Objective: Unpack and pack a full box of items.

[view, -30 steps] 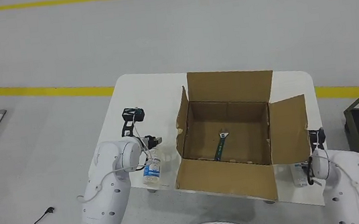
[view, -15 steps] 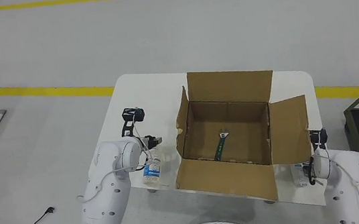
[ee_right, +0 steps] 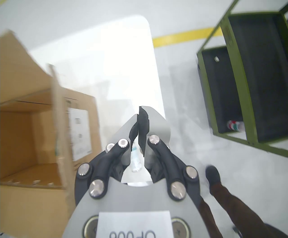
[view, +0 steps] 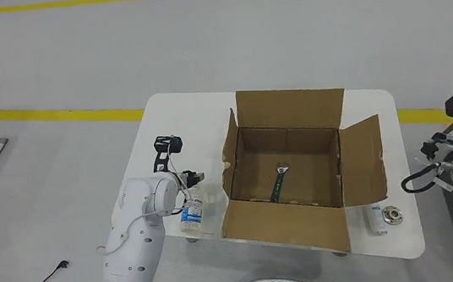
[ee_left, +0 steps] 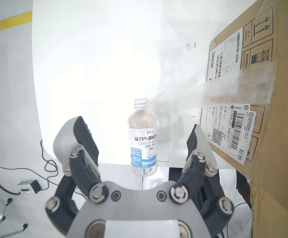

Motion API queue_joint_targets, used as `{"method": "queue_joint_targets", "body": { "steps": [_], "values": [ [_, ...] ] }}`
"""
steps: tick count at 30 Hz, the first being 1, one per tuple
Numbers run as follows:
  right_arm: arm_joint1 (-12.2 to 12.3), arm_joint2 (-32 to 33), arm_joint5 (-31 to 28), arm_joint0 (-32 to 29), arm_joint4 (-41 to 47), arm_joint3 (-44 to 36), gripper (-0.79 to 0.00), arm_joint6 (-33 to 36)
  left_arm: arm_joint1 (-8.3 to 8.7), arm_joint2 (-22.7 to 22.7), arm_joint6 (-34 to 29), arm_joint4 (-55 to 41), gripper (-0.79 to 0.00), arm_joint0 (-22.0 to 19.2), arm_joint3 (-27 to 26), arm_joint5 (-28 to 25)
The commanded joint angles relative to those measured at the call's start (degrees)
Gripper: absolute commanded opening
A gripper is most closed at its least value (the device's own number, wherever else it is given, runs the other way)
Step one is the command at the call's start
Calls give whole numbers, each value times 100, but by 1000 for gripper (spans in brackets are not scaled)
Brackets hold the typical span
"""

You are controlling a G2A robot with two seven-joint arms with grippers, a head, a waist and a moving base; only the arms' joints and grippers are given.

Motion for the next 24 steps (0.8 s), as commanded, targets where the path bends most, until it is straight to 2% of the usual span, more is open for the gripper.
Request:
{"method": "queue_joint_targets", "body": {
  "steps": [1, 5, 10, 17, 20, 24],
  "values": [
    [-6, -171, 16, 69, 337, -218, -785, -91, 0, 0, 0, 0, 0, 0, 0, 0],
    [-26, -808, 114, 214, 801, -418, -785, -235, 0, 0, 0, 0, 0, 0, 0, 0],
    [-65, -1980, 535, 402, 416, 16, -785, -404, 0, 0, 0, 0, 0, 0, 0, 0],
    [-224, -3337, 2312, 711, -650, 1413, -785, -605, 0, 0, 0, 0, 0, 0, 0, 0],
    [-324, -3720, 2659, 746, -863, 2008, -785, -952, 0, 0, 0, 0, 0, 0, 0, 0],
    [-324, -3720, 2659, 746, -863, 2008, -785, -952, 0, 0, 0, 0, 0, 0, 0, 0]
  ]
}}
